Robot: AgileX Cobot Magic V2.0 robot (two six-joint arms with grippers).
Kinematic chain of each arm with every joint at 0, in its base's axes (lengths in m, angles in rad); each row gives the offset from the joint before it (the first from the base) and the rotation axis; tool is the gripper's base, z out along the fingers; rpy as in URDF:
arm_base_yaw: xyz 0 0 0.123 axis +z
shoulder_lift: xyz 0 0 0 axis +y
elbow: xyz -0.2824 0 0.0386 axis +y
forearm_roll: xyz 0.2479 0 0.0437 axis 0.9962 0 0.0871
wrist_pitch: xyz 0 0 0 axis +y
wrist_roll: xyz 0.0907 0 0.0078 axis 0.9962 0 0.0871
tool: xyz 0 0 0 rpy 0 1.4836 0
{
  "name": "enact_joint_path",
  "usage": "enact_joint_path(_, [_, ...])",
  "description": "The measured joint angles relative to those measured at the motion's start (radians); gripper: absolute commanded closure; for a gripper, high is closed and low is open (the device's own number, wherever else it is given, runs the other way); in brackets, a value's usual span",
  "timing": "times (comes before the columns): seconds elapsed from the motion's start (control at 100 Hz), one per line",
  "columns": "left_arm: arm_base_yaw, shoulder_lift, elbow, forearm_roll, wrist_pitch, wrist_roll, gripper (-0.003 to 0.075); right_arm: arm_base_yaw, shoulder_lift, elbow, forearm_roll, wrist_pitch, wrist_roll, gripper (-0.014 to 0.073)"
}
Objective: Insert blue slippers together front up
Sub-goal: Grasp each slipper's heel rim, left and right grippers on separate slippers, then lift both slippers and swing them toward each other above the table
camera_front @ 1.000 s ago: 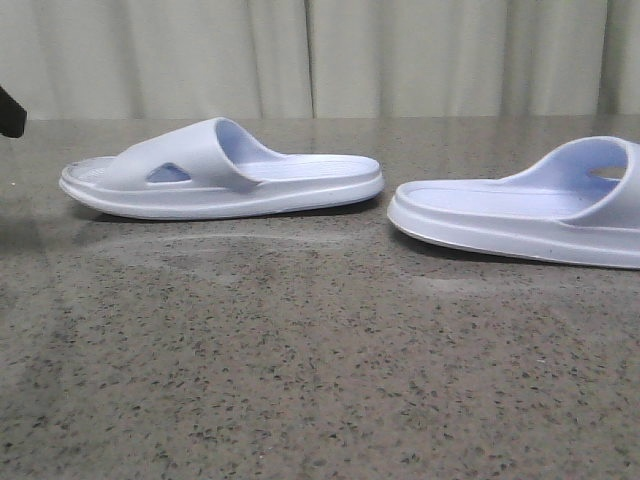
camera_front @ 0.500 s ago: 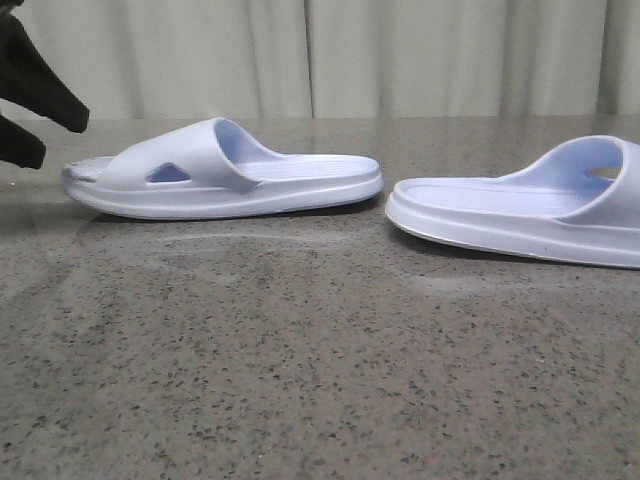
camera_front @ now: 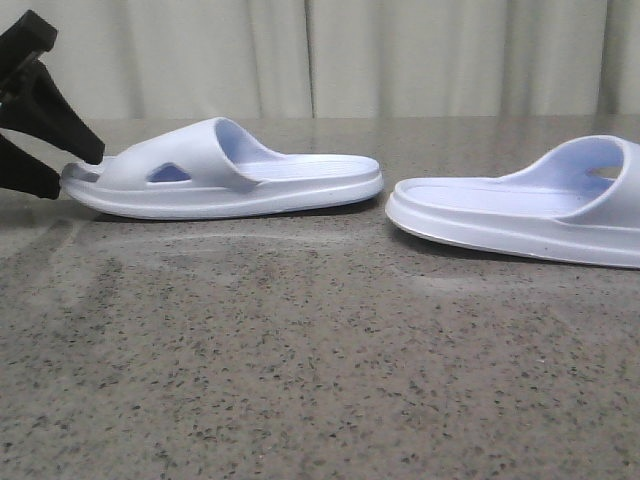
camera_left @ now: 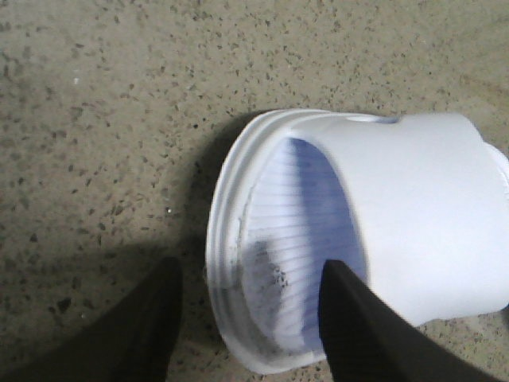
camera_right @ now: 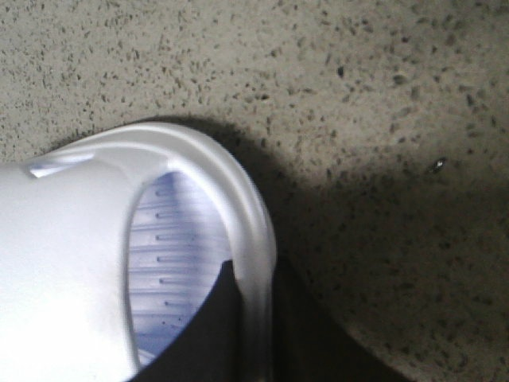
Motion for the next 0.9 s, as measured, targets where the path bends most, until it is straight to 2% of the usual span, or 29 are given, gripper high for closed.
enact_joint_path(0.26, [0.000,0.057,-0.004,-0.088,0.025,0.056,0.0381,0.000,0.000,0.000,0.000,0.000,0.000,0.0701])
enact_joint_path(0.33, [0.000,0.065,-0.004,-0.103,0.034,0.059,0.0401,0.000,0.000,0.000,0.000,0.000,0.000,0.0701])
enact_joint_path(0.45, [0.000,0.069,-0.006,-0.107,0.034,0.063,0.0509,0.000,0.000,0.000,0.000,0.000,0.000,0.0701])
enact_joint_path(0.56, [0.000,0.078,-0.006,-0.107,0.038,0.066,0.0694,0.000,0.000,0.000,0.000,0.000,0.000,0.0701])
enact_joint_path(0.58, [0.000,0.080,-0.006,-0.107,0.038,0.066,0.0705,0.000,0.000,0.000,0.000,0.000,0.000,0.0701])
enact_joint_path(0.9, [0.000,0.049,-0.006,-0.123,0.048,0.069,0.0705,0.000,-0.002,0.000,0.034,0.000,-0.001,0.0701])
